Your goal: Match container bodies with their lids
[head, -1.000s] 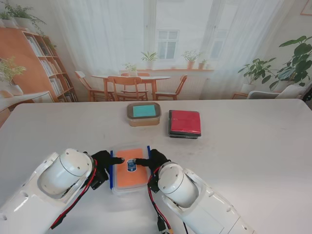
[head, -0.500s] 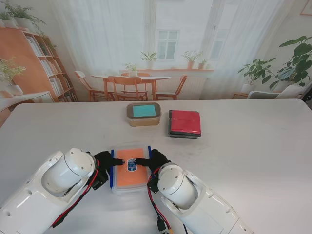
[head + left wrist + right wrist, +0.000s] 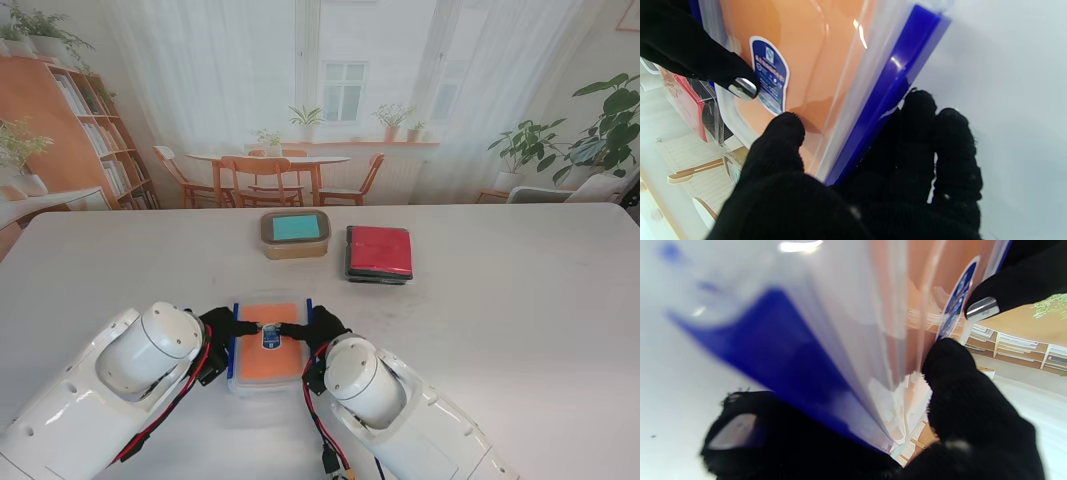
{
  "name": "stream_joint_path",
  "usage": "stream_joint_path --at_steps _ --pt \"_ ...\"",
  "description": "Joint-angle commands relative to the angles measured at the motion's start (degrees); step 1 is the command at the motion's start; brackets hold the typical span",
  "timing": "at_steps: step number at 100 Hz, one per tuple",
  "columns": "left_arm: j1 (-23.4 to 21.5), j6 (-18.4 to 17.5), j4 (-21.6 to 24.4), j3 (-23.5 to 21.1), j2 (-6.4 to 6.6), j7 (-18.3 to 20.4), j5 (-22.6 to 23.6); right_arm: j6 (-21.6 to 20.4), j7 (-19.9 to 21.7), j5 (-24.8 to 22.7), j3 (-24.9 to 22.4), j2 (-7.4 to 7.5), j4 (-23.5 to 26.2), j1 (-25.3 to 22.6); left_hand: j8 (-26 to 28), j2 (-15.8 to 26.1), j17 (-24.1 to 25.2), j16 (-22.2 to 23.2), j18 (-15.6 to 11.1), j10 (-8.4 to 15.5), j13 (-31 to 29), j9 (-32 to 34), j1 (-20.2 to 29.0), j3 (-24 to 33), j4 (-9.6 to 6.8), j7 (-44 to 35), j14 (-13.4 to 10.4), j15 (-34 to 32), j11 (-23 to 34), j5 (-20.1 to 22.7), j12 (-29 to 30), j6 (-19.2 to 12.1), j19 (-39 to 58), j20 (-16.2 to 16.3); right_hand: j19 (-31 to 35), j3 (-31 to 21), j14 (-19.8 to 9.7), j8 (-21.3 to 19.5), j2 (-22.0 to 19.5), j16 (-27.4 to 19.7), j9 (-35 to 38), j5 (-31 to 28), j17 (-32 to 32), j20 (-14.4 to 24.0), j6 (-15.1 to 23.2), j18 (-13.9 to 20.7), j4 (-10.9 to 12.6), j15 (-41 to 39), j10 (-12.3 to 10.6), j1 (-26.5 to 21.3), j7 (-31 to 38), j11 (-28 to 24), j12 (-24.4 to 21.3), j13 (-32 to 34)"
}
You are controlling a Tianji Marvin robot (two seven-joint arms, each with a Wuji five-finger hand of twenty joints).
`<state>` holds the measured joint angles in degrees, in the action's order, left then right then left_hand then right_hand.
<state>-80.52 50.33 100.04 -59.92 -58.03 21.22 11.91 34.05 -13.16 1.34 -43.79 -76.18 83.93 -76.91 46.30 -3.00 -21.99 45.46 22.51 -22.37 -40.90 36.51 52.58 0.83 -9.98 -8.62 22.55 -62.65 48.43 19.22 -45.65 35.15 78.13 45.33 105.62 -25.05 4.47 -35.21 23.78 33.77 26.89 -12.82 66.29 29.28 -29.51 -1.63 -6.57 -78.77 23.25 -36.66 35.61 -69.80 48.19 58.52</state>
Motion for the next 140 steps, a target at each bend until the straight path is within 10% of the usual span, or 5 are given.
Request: stream_joint_path --at_steps 1,49,60,84,140 --pt "-0.8 -1.2 0.5 1.5 -2.00 1.2 -1.1 -0.6 1.7 0.8 1.2 -1.25 0.1 -0.6 1.8 0.0 -1.1 1.1 -0.9 3.3 -2.0 0.5 1.8 1.8 -1.52 -1.7 1.3 -1.8 1.9 4.2 -0.9 -10.1 3.3 1.2 5.4 -15.2 -7.3 -1.8 1.3 2.0 2.6 -0.9 3.1 1.3 6.1 25.2 3.2 -10.7 -1.4 -16.0 5.0 -2.7 -0.9 5.6" --pt "-4.6 -4.5 2.4 -3.7 -0.48 4.6 4.0 -1.1 0.6 3.8 1.5 -2.48 -1.0 0.6 0.1 -0.7 -0.4 0.4 0.0 2.7 -1.6 0.6 0.7 1.3 -0.91 -0.9 2.2 -0.2 0.5 4.9 0.0 -10.6 2.2 0.5 4.4 -15.0 -5.5 -0.4 0.8 1.8 0.8 0.3 2.9 2.0 6.2 24.7 3.2 -10.1 -0.8 -15.4 3.6 -2.0 -1.6 4.3" --pt "-5.7 -5.7 2.9 -5.0 -0.22 5.3 5.4 -1.7 1.4 3.5 1.7 -2.18 -1.3 1.0 -0.2 -0.7 -0.4 0.4 0.1 2.7 -1.5 0.6 0.7 1.3 -0.85 -0.8 2.2 0.0 0.5 5.0 0.0 -10.5 2.2 0.4 3.1 -7.0 -2.1 1.6 -4.0 2.1 -1.8 1.4 2.6 1.6 6.8 22.9 7.6 -8.7 -1.1 -10.4 1.3 -0.2 -1.9 2.2" --pt "-9.0 -7.2 4.4 -8.6 0.09 6.4 7.1 -3.4 1.7 4.9 2.2 -2.61 -3.3 2.7 -0.9 -0.8 -0.5 0.1 0.3 2.5 -1.5 0.6 0.5 1.2 -0.73 -0.7 2.4 0.6 -0.1 4.9 0.5 -10.3 2.0 0.0 3.0 -2.4 1.0 2.3 -4.2 2.6 -2.2 1.1 2.4 0.3 7.0 20.9 8.4 -7.6 -0.4 -10.2 0.0 1.4 -3.1 0.4" --pt "-12.8 -11.0 4.3 -14.9 0.02 6.8 11.1 -13.1 2.1 10.9 7.9 -8.43 -17.9 14.4 -1.5 -1.1 -0.5 -0.1 0.4 2.5 -1.6 0.8 0.5 1.3 -0.80 -0.9 2.4 0.8 -0.5 4.9 0.8 -10.4 2.1 -0.5 2.6 -4.8 2.8 2.8 -3.9 2.7 -2.5 0.4 2.0 -0.9 7.1 17.6 9.0 -6.6 0.0 -10.8 0.8 1.5 -3.6 -1.1"
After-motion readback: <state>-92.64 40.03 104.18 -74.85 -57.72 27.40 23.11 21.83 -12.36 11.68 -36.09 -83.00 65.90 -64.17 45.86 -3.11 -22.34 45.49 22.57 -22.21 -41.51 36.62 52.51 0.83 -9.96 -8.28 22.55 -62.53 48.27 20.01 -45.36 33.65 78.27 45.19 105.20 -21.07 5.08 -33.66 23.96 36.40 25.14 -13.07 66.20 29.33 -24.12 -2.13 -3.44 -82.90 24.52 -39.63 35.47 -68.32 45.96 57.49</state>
